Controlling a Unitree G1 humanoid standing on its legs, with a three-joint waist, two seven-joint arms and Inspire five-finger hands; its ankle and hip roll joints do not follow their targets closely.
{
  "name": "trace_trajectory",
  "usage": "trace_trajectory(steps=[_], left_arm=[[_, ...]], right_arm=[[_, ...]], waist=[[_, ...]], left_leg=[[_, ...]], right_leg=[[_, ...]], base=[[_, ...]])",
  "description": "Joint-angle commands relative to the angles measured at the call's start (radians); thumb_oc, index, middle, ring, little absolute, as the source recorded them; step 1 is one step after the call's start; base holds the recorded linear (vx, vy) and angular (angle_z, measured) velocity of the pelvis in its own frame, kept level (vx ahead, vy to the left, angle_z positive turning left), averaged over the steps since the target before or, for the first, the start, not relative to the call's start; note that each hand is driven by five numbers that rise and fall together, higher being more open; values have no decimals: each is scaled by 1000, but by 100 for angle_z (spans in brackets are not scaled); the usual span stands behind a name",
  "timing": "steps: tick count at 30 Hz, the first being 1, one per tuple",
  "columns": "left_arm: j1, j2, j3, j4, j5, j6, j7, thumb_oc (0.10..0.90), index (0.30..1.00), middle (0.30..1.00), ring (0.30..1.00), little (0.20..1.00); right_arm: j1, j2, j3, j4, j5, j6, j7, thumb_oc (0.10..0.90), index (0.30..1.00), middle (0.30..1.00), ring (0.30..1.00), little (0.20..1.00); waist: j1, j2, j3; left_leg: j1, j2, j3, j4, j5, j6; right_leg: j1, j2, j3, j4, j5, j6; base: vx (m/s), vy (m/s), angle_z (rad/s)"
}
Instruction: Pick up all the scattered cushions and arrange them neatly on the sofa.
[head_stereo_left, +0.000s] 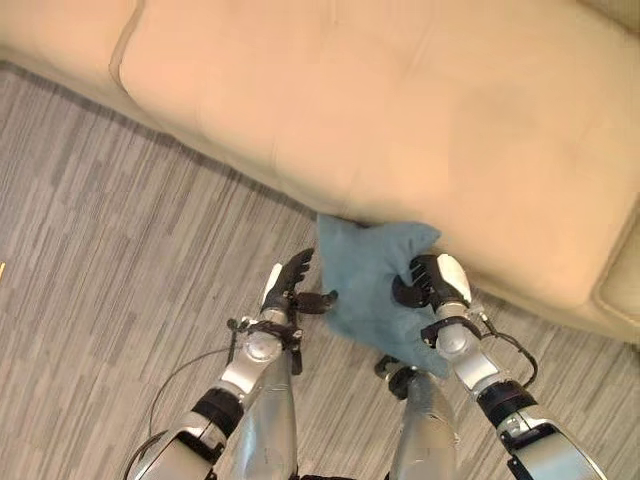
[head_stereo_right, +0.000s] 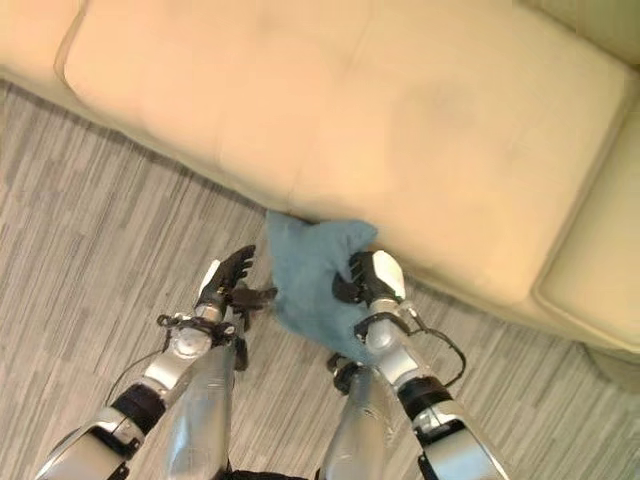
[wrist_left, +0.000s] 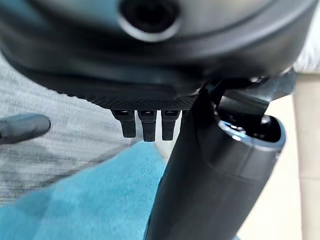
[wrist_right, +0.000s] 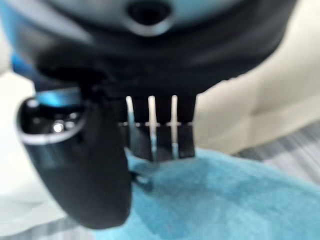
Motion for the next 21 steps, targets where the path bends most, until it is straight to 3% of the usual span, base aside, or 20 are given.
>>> trace_trajectory(steps=[1, 3, 5, 6, 10, 12, 14, 15, 17, 21], left_arm=[[54, -20, -15, -80, -2, -42, -26, 800, 900, 900, 900, 900], [93, -3, 26, -115, 9, -39, -18, 800, 900, 900, 900, 900], [136, 8, 75, -134, 15, -26, -6, 800, 900, 900, 900, 900], [140, 9, 76, -137, 16, -24, -6, 800, 900, 900, 900, 900], [199, -2, 148, -96, -52, -20, -4, 800, 900, 900, 900, 900], [194, -20, 153, -44, -54, -15, 0, 800, 900, 900, 900, 900], [170, -76, 191, 146, -115, -1, 19, 800, 900, 900, 900, 900], [168, -77, 191, 148, -115, -2, 19, 800, 900, 900, 900, 900], [154, -120, 210, 301, -110, 37, 45, 800, 900, 900, 900, 900], [160, -139, 210, 363, -115, 37, 56, 800, 900, 900, 900, 900]], right_arm=[[-1, -23, -33, -160, -18, -117, 5, 400, 300, 300, 300, 300], [14, -8, -29, -204, -14, -125, 32, 400, 300, 300, 300, 300], [2, 10, -30, -236, -13, -127, 44, 400, 300, 300, 300, 300], [4, 11, -28, -238, -13, -126, 44, 400, 300, 300, 300, 300], [-12, 58, -19, -297, 38, -136, 80, 400, 300, 300, 300, 300], [-33, 71, -14, -280, 41, -142, 75, 400, 300, 300, 300, 300], [-81, 109, 13, -306, 40, -140, 73, 400, 300, 300, 300, 300], [-81, 109, 13, -307, 40, -140, 73, 400, 300, 300, 300, 300], [-108, 115, 14, -346, 50, -138, 68, 400, 300, 300, 300, 300], [-166, 134, 18, -381, 74, -130, 42, 400, 300, 300, 300, 300]], waist=[[40, 0, -216], [44, -6, -263], [57, -14, -323], [57, -14, -319], [69, -25, -405], [75, -26, -417], [71, -37, -464], [72, -37, -463], [65, -35, -484], [59, -30, -506]], left_leg=[[94, 33, -35, -33, -143, -35], [161, 38, -19, -74, -116, -33], [232, 41, -6, -98, -124, -35], [243, 42, -4, -103, -123, -35], [359, 42, 30, -157, -126, -39], [381, 42, 35, -167, -128, -40], [433, 45, 63, -180, -139, -41], [435, 45, 64, -181, -138, -42], [455, 46, 77, -189, -139, -41], [478, 45, 99, -191, -146, -41]], right_leg=[[99, 23, 27, -87, -48, 51], [163, 31, -2, -134, -22, 45], [228, 47, -11, -171, -22, 47], [238, 49, -11, -177, -20, 48], [328, 78, -13, -223, -19, 51], [344, 82, -13, -231, -18, 51], [375, 96, 4, -247, -24, 49], [376, 96, 5, -247, -24, 49], [384, 97, 10, -256, -19, 50], [391, 101, 27, -266, -16, 49]], base=[[245, -3, -3], [122, 40, 2], [181, 38, 0], [173, 19, 0], [174, 35, -11], [64, 20, -11], [122, 22, -23], [146, 23, -31], [59, 13, -29], [41, 10, -22]])
